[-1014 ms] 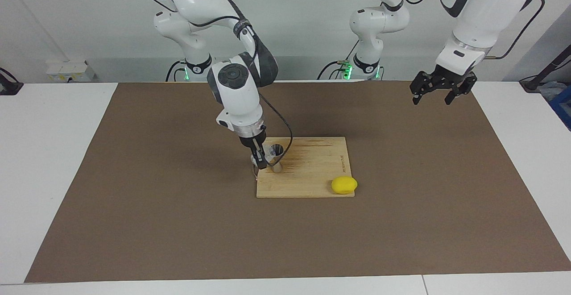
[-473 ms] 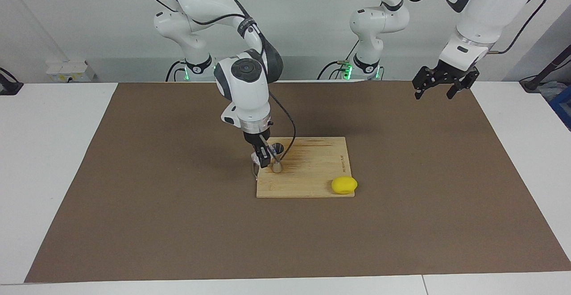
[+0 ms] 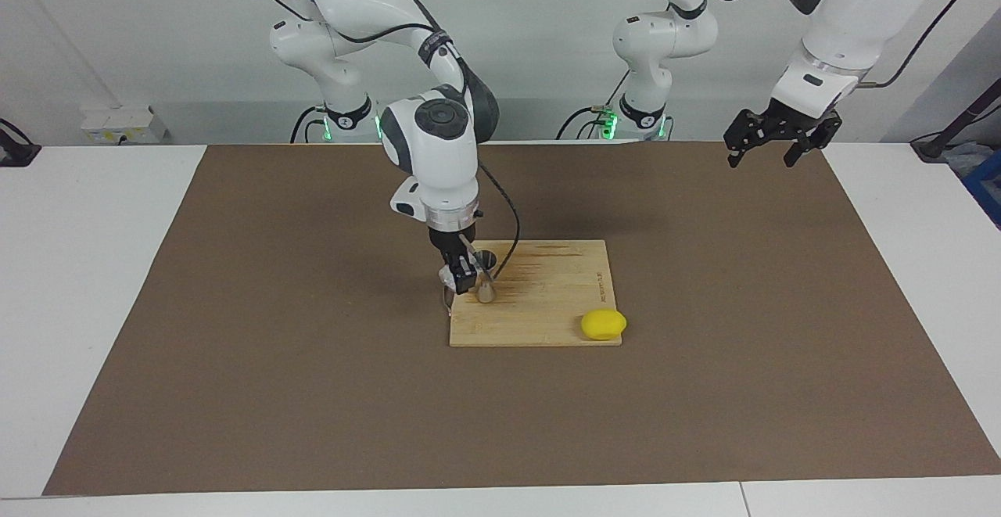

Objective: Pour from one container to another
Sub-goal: 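Tilt the glass cup with the right gripper to pour into the metal cup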

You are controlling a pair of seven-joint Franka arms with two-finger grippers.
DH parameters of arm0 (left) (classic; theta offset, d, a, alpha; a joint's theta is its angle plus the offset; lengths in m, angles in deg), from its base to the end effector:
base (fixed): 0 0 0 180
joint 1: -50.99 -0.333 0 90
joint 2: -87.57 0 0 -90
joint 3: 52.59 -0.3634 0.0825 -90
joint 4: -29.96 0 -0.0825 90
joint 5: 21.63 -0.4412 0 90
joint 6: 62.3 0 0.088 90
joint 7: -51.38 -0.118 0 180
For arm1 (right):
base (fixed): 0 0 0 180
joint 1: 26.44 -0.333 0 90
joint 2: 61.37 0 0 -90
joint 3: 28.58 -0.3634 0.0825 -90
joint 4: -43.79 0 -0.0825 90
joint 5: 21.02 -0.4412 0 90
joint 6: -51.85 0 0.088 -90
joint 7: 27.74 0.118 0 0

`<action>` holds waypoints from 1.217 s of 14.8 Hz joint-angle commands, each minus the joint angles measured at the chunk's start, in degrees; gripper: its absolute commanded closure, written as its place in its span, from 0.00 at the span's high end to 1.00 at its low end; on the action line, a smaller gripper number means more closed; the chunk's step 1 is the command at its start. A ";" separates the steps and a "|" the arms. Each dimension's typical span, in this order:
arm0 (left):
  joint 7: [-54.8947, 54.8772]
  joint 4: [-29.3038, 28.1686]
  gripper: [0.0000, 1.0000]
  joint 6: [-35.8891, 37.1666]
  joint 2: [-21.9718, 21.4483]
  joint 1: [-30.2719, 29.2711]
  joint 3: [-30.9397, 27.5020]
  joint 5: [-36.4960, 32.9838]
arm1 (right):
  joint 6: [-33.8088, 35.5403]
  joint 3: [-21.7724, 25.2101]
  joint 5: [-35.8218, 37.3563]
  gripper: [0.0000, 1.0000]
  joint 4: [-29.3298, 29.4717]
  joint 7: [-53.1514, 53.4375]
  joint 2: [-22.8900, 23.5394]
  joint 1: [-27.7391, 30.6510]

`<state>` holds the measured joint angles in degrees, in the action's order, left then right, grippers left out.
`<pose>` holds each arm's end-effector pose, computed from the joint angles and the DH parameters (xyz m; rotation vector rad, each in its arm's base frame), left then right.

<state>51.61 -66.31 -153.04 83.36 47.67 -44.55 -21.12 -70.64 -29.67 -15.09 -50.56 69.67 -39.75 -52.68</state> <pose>0.5826 -0.0522 0.6476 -3.1366 0.1218 0.0372 0.6644 0.3355 0.4144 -2.5586 1.7025 -0.1951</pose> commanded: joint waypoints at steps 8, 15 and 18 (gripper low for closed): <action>0.04 -0.32 1.00 0.56 -0.98 -0.02 -0.03 -0.51 | 1.99 0.21 4.44 0.31 0.12 1.11 0.00 -1.80; -0.31 -0.67 1.00 0.73 -1.07 2.88 -1.61 -0.68 | 2.52 0.03 5.50 0.31 0.21 1.11 -0.09 -1.89; -0.31 -1.02 1.00 0.65 -1.16 3.93 -2.41 -0.68 | 2.52 -0.15 5.15 0.31 0.38 1.20 -0.44 -1.72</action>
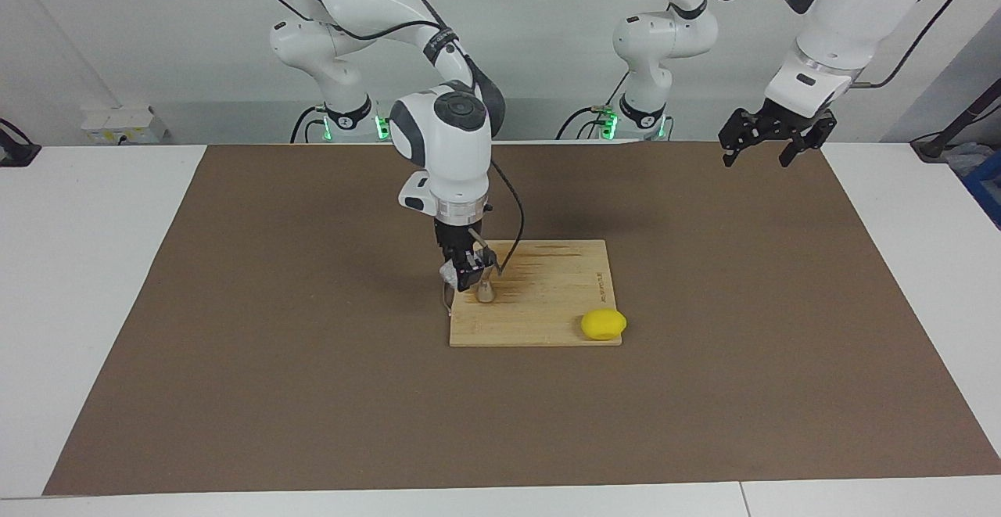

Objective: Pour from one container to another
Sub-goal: 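Tilt the glass cup with the right gripper to pour into the metal cup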

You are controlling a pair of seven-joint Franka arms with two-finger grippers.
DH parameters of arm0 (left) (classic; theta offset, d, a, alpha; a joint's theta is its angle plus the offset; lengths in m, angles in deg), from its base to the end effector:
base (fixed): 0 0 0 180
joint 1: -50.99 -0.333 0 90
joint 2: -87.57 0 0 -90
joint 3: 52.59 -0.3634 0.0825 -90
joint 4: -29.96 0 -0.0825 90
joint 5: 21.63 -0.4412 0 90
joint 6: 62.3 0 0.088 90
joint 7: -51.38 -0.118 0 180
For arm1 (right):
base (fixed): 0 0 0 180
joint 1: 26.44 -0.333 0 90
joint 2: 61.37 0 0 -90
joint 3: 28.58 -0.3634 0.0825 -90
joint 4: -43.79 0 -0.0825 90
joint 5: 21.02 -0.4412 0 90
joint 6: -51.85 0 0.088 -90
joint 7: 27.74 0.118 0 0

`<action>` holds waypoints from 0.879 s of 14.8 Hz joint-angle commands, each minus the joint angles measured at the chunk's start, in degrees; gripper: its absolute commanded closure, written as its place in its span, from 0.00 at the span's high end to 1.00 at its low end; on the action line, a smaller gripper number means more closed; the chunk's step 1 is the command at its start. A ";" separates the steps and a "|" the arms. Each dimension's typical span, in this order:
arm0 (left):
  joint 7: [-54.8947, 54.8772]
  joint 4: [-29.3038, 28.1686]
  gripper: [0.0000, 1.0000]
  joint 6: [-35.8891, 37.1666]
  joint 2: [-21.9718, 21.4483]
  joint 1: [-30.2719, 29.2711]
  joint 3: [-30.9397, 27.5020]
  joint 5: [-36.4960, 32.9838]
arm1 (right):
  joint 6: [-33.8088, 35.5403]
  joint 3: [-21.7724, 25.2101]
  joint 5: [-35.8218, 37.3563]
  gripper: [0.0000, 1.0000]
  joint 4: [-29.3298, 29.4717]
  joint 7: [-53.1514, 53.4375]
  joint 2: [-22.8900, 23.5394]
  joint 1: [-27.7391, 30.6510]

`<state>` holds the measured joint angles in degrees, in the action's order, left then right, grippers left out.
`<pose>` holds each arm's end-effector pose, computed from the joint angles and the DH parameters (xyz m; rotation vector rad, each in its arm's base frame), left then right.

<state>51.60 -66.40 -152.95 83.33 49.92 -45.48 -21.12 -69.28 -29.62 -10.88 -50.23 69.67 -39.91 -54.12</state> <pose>0.5808 -0.0652 0.6471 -3.1356 0.1583 0.0411 0.6571 0.3472 0.4177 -2.6372 1.6466 -0.2770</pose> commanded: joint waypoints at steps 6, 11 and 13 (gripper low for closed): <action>-0.40 -1.02 1.00 0.74 -1.12 1.52 -2.01 -0.68 | 0.46 -0.19 0.15 0.31 0.06 1.64 -0.28 0.07; -0.14 -0.85 1.00 0.74 -1.21 1.51 -2.10 -0.68 | -0.50 -0.10 -3.45 0.31 0.15 1.46 -0.01 0.95; -0.14 -0.85 1.00 0.74 -1.21 1.51 -2.10 -0.68 | -1.21 -0.10 -4.16 0.31 0.15 1.38 0.07 1.04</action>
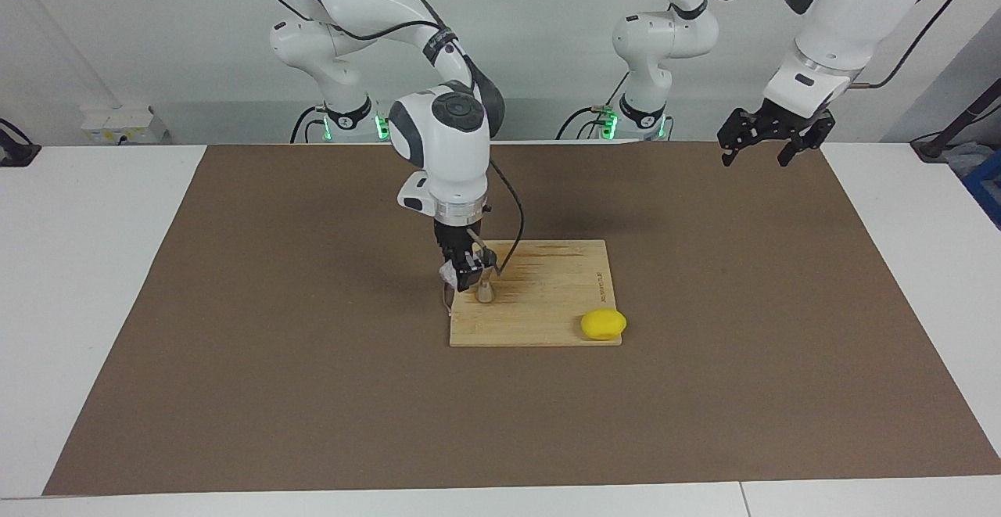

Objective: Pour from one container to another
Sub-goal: 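Tilt the glass cup with the right gripper to pour into the metal cup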

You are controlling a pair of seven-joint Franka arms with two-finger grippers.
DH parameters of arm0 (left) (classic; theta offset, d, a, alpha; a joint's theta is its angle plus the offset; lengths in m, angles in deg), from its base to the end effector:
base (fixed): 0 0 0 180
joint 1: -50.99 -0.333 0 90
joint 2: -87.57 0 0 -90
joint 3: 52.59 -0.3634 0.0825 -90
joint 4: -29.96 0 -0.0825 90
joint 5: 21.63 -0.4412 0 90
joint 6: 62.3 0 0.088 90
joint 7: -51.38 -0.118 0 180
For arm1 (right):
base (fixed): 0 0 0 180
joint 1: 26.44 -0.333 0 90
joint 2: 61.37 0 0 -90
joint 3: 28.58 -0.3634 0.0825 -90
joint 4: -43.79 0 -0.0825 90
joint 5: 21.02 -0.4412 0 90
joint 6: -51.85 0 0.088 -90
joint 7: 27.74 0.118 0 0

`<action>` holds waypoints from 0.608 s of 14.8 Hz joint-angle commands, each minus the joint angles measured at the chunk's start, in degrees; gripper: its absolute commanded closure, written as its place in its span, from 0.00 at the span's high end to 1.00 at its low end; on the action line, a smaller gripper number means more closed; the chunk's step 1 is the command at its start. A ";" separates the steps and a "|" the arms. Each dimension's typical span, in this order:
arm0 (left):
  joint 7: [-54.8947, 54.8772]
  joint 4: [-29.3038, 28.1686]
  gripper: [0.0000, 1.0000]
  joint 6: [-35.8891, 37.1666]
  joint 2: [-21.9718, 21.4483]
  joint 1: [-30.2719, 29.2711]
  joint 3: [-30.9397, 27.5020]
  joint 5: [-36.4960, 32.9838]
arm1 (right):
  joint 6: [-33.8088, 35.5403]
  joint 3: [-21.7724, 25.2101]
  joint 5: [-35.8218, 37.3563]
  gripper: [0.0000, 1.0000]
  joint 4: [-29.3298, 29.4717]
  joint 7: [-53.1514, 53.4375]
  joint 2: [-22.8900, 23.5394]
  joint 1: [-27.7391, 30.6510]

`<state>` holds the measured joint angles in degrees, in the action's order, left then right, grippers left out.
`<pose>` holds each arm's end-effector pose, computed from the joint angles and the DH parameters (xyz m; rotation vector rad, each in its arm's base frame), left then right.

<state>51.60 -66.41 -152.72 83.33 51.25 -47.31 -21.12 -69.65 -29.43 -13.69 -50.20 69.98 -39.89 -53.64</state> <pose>0.5809 -0.0594 0.6468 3.1373 -0.1449 -0.0475 0.6602 0.3425 0.4180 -2.5870 1.6878 -0.2217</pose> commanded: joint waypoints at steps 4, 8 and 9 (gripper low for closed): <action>-0.05 -0.83 1.00 0.50 -1.21 0.18 -0.26 -0.68 | -1.81 -0.29 -4.42 0.31 0.12 1.07 0.14 1.18; -0.14 -0.83 1.00 0.50 -1.21 0.18 -0.26 -0.68 | -1.81 -0.29 -4.51 0.31 0.12 0.89 0.14 1.44; -0.05 -0.83 1.00 0.50 -1.21 0.18 -0.26 -0.68 | -1.81 -0.29 -4.51 0.31 0.12 0.81 0.14 1.45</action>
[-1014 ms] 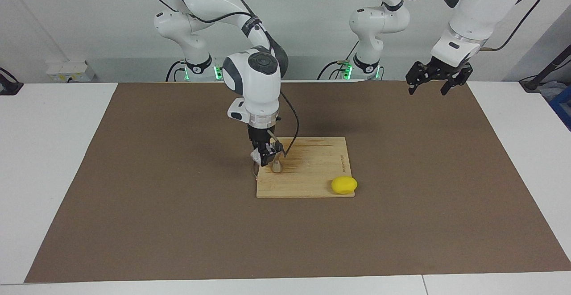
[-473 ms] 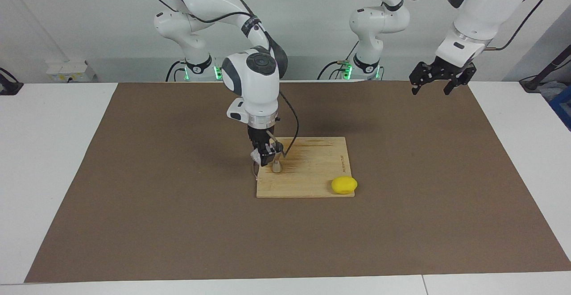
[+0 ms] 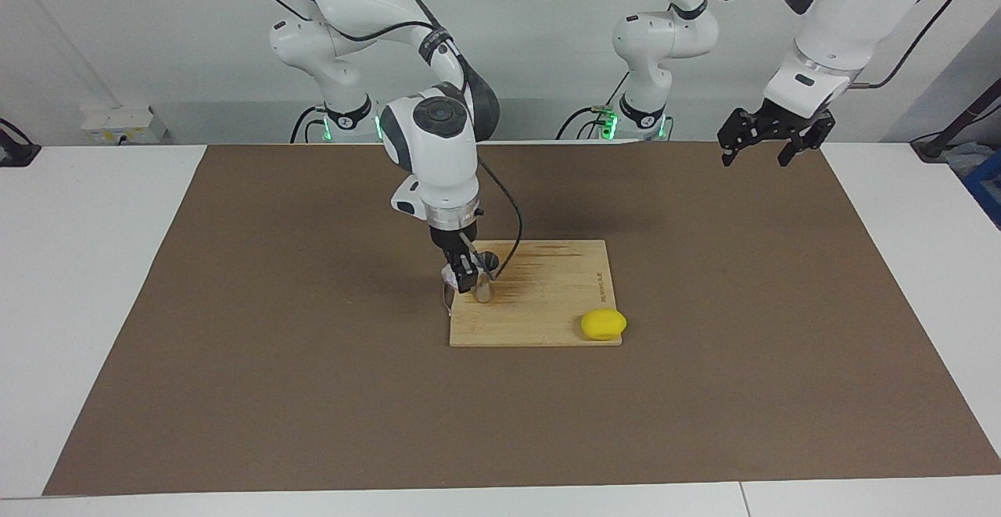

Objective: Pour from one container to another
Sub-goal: 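Tilt the glass cup with the right gripper to pour into the metal cup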

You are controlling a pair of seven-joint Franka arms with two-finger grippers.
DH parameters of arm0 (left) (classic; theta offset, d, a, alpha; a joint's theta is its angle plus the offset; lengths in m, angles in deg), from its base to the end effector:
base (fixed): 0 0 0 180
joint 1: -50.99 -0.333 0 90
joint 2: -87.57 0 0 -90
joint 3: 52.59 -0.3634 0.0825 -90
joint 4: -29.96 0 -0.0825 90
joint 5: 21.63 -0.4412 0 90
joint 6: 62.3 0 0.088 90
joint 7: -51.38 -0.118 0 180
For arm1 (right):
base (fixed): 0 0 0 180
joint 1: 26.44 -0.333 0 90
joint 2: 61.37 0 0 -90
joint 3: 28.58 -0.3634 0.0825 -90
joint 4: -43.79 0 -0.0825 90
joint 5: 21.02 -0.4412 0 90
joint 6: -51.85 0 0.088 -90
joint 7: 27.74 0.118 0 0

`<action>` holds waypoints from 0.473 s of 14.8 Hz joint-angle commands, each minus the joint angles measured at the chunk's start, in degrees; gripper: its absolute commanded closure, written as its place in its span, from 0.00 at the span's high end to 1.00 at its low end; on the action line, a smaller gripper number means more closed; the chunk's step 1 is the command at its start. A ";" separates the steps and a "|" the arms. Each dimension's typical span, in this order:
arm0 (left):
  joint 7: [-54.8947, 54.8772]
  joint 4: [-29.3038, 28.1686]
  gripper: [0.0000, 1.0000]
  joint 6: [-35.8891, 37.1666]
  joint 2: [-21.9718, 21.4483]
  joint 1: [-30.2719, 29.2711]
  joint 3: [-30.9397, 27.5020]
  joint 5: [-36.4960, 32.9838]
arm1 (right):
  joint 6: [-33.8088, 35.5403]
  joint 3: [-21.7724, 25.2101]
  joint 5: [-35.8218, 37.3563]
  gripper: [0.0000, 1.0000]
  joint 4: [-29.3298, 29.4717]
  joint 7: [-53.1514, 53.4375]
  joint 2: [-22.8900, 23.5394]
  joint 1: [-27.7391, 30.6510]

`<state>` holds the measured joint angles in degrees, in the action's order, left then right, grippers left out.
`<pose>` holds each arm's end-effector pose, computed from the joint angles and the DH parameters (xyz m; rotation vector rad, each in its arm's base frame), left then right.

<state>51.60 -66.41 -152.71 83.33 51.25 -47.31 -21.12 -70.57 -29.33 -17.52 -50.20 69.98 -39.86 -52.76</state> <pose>0.5809 -0.0594 0.6468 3.1373 -0.1449 -0.0477 0.6657 0.3354 0.4189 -2.5161 1.7299 -0.1516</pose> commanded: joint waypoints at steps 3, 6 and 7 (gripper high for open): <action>-0.14 -0.83 1.00 0.50 -1.21 0.18 -0.26 -0.68 | -0.89 -0.40 -1.73 0.31 0.12 0.72 0.11 1.70; -0.05 -0.83 1.00 0.50 -1.21 0.18 -0.26 -0.68 | -0.98 -0.40 -4.54 0.31 0.21 0.19 0.11 3.02; -0.05 -0.83 1.00 0.50 -1.21 0.18 -0.26 -0.68 | -0.98 -0.40 -5.07 0.31 0.21 0.10 0.02 3.28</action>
<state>51.60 -66.41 -152.71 83.33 51.25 -47.31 -21.12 -70.67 -29.28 -20.80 -50.20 69.98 -39.85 -50.55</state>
